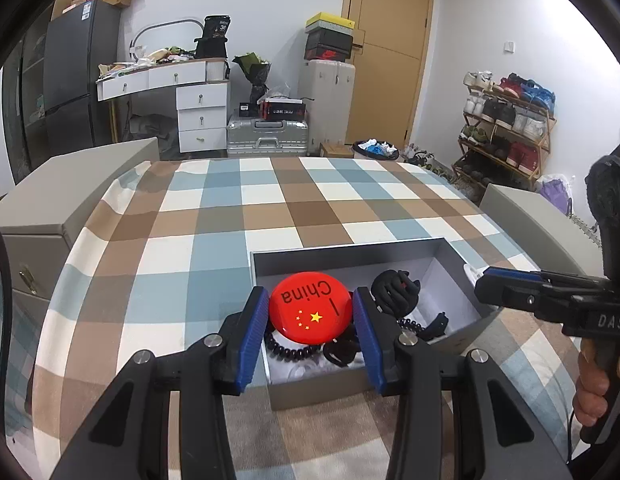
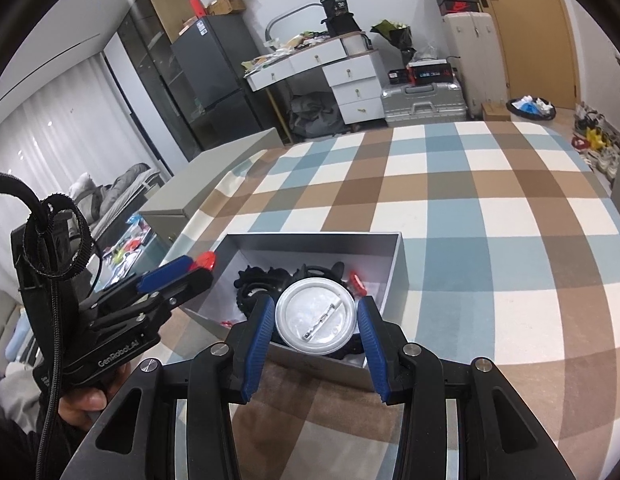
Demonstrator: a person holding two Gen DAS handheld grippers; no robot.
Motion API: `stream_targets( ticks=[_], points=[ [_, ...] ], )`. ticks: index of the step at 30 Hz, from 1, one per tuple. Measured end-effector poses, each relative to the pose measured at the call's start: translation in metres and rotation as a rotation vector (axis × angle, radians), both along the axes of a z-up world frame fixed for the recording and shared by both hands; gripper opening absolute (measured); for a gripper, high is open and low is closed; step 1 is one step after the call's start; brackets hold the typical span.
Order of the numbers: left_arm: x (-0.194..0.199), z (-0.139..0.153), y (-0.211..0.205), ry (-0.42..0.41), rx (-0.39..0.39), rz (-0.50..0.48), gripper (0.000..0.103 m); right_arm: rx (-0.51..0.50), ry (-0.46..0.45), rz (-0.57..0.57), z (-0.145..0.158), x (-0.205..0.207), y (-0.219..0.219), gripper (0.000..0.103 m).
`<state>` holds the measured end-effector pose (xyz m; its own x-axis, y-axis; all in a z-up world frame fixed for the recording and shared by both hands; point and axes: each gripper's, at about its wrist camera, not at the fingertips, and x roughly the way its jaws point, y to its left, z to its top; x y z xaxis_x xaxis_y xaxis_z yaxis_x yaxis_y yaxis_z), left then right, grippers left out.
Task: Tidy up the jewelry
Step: 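Carry both badges over the grey box, then open both tools to drop the badges into the grey box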
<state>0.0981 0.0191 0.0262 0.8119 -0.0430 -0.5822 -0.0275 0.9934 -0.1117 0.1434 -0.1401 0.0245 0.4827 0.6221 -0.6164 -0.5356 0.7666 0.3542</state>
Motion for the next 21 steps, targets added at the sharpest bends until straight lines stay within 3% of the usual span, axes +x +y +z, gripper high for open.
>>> stream_targets(
  ticks=[21],
  points=[
    [0.013,-0.009,-0.009,0.032,0.020,-0.013,0.038,-0.048,-0.020,0.004,-0.003,0.010,0.008,0.042]
  ],
)
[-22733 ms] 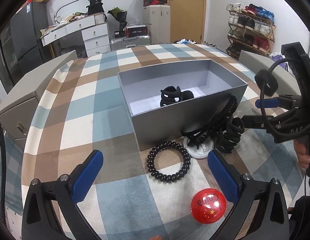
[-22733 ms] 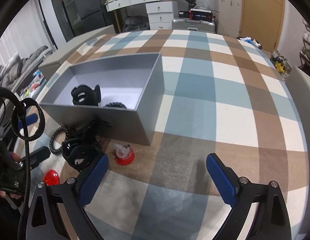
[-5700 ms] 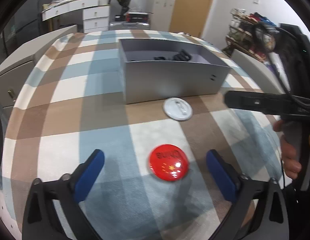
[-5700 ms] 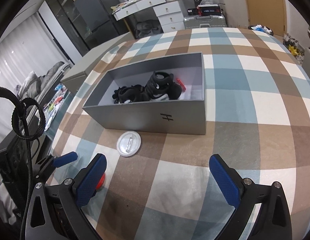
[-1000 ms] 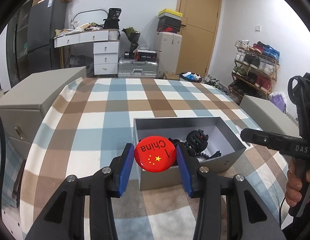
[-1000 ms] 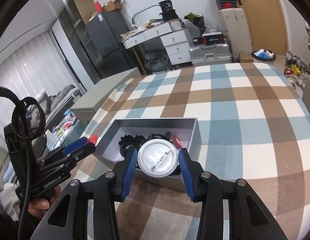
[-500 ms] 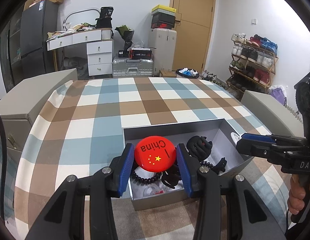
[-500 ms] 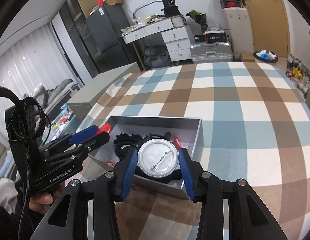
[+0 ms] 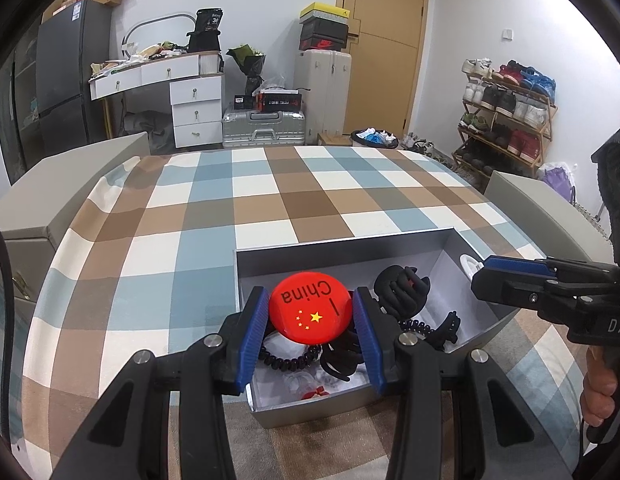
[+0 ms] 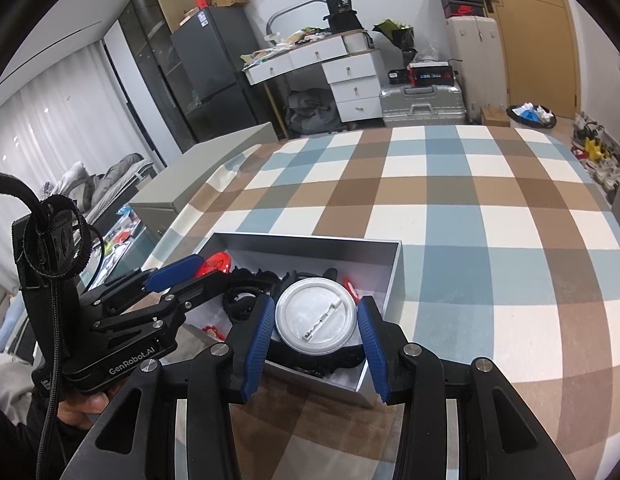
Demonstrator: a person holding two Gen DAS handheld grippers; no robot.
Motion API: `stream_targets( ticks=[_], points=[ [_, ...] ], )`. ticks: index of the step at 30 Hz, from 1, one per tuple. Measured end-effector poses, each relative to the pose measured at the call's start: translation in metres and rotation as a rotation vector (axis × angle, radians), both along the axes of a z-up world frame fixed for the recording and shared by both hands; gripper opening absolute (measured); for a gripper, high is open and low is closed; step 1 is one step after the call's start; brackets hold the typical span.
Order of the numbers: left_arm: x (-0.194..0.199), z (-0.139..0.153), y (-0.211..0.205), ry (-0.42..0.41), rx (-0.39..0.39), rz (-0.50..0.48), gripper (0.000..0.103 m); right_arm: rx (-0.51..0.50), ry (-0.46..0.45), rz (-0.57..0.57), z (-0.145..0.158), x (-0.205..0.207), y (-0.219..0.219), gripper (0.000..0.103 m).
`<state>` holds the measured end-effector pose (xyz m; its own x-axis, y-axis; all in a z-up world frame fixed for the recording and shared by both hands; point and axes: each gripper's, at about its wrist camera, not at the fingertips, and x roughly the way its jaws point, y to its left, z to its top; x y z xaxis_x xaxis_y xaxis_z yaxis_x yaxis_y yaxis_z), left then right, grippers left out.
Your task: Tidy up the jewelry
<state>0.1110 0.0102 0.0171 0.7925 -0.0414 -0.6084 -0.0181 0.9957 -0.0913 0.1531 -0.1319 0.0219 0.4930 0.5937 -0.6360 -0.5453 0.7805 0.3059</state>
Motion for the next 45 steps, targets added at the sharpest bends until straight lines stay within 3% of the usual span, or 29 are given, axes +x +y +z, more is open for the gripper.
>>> stream_targets(
  ticks=[8,12,17,21,23,26,45],
  points=[
    [0.001,0.001,0.000,0.002,-0.002,0.002,0.038,-0.004,-0.005,-0.006,0.001,0.000,0.000,0.043],
    [0.003,0.000,0.002,0.021,-0.024,0.001,0.040,0.001,-0.020,-0.002,0.003,-0.002,0.000,0.054],
    [-0.003,0.006,0.000,0.008,-0.043,-0.015,0.063,-0.003,-0.024,-0.021,0.004,-0.002,-0.005,0.067],
    [-0.010,0.011,-0.002,-0.014,-0.033,-0.002,0.086,-0.002,-0.022,-0.040,0.004,-0.003,-0.011,0.084],
    [-0.014,0.013,0.000,-0.025,-0.029,0.012,0.087,-0.009,-0.020,-0.044,0.005,-0.004,-0.014,0.088],
    [-0.017,0.015,0.004,-0.027,-0.039,0.029,0.102,-0.019,-0.022,-0.060,0.006,-0.007,-0.017,0.101],
    [-0.048,0.009,0.001,-0.086,0.061,0.094,0.102,-0.011,-0.167,-0.043,0.007,-0.047,-0.032,0.103]
  ],
)
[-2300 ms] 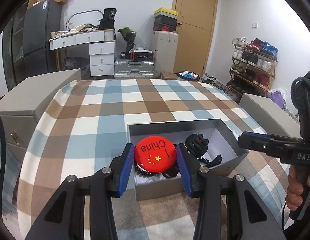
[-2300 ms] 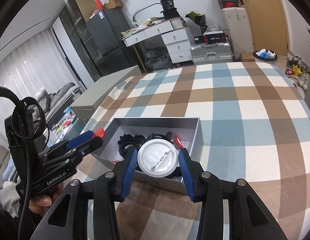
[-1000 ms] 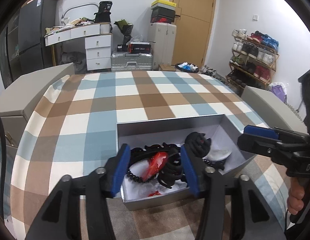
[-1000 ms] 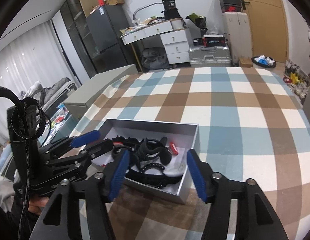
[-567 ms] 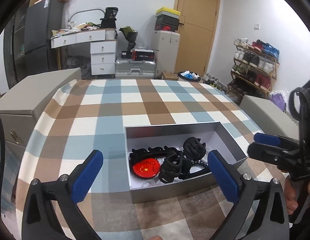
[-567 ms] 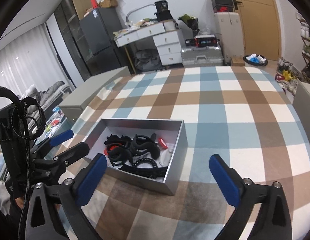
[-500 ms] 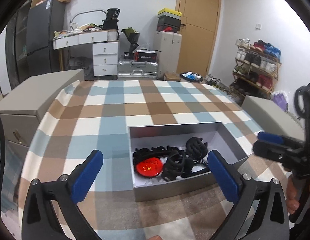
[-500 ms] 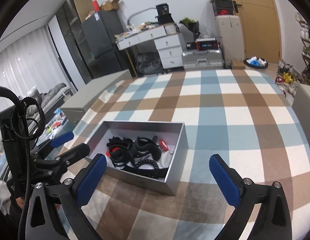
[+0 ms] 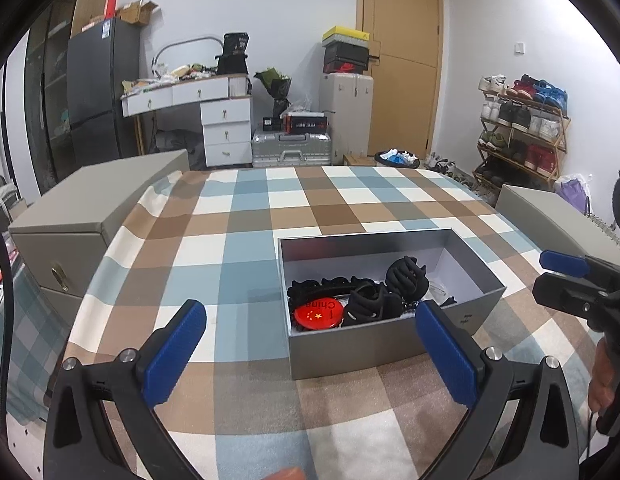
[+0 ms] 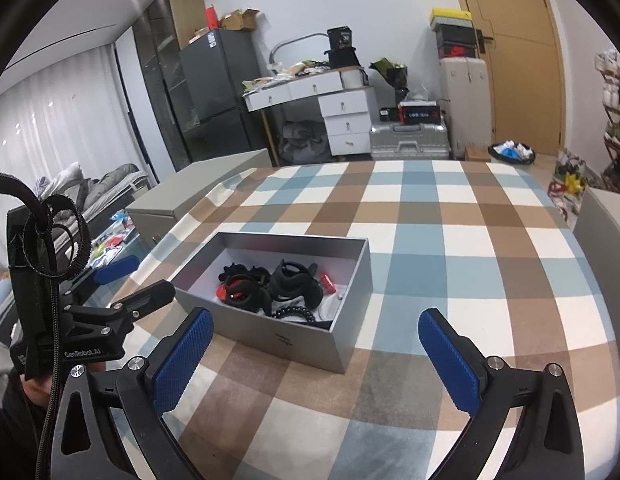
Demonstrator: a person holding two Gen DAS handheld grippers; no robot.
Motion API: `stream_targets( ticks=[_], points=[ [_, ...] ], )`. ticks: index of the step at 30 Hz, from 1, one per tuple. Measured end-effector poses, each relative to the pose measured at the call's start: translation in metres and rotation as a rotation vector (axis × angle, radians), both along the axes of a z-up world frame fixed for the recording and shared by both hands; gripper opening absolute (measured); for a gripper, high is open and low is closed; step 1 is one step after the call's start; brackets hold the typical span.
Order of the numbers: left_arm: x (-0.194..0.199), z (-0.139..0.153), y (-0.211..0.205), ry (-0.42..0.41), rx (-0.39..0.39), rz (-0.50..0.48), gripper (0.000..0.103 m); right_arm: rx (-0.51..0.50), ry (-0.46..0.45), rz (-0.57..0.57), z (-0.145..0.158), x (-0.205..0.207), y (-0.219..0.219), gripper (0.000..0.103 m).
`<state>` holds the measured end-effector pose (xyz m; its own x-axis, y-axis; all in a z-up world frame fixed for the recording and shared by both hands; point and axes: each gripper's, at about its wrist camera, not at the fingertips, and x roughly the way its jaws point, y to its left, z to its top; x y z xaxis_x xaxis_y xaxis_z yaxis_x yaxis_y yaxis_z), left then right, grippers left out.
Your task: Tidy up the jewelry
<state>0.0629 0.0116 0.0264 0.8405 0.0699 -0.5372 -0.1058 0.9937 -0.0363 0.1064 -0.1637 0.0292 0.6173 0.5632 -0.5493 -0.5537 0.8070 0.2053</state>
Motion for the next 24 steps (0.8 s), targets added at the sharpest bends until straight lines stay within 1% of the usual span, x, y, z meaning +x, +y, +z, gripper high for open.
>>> stream_targets(
  ticks=[4,9,13,15,19,21,24],
  points=[
    [-0.004,-0.004,0.000,-0.016,0.023,-0.003,0.102,0.011,-0.037,-0.007,-0.004,-0.008,-0.004,0.103],
    [-0.005,-0.009,0.002,-0.042,0.006,0.006,0.102,0.025,-0.082,-0.010,-0.010,-0.012,-0.007,0.103],
    [-0.005,-0.011,0.004,-0.042,-0.004,0.007,0.102,0.018,-0.146,-0.029,-0.015,-0.015,-0.006,0.103],
    [-0.006,-0.009,0.004,-0.060,-0.003,0.011,0.102,0.020,-0.144,-0.036,-0.016,-0.013,-0.006,0.103],
    [-0.010,-0.008,0.007,-0.079,-0.013,0.026,0.102,0.064,-0.142,-0.071,-0.015,-0.010,-0.016,0.103],
    [-0.011,-0.008,0.008,-0.090,-0.021,0.018,0.102,0.084,-0.160,-0.090,-0.013,-0.013,-0.021,0.103],
    [-0.013,-0.007,0.005,-0.105,-0.004,0.020,0.102,0.099,-0.196,-0.078,-0.010,-0.019,-0.022,0.103]
  ],
)
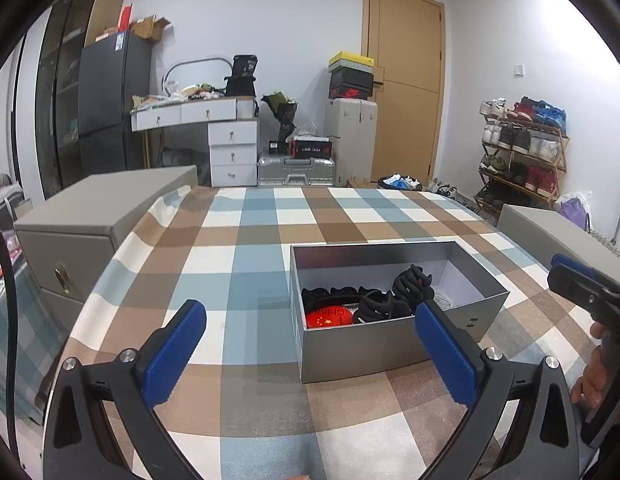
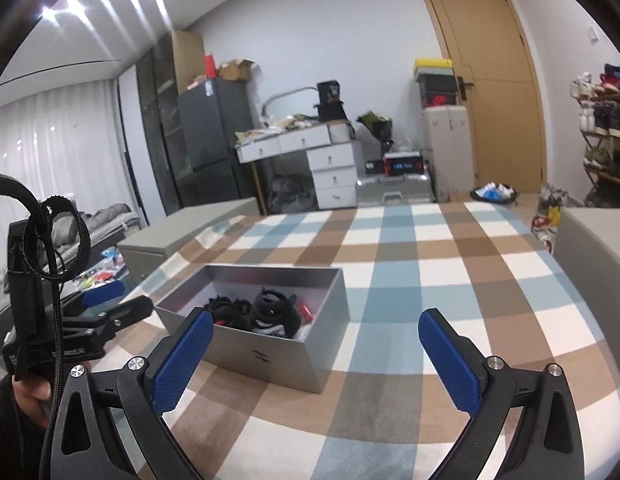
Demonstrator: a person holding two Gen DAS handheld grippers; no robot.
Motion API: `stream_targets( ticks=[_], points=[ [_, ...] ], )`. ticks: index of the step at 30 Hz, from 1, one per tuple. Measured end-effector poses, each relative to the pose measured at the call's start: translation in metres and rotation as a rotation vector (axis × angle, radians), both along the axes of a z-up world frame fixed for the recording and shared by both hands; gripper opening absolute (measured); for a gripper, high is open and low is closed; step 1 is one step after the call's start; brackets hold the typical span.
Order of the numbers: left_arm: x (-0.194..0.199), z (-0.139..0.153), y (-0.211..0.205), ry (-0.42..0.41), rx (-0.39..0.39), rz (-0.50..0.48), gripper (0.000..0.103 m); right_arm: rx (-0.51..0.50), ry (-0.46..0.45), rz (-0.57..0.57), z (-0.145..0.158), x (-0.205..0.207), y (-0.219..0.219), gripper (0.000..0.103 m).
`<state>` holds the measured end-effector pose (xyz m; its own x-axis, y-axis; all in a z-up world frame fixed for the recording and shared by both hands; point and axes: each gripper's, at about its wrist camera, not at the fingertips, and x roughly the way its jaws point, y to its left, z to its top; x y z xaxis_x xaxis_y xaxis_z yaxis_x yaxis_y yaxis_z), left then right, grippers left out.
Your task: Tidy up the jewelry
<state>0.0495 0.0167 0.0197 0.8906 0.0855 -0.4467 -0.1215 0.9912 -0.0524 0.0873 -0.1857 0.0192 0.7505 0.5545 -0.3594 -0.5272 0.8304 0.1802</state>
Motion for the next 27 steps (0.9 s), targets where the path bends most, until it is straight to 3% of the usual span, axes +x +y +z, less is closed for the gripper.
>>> stream_targets(
  ticks=[8,27],
  points=[
    [-0.0039,0.0021,-0.0076,-0.028,0.044,-0.008,0.102,-0.044,-0.041,0.014,0.0022,-0.0066,0.0095,0.103],
    [-0.0034,0.0008,-0.0011,-0.032,0.011,-0.003,0.102,-0.031,-0.039,0.012,0.0002,-0.0061,0.0066,0.103]
  ],
)
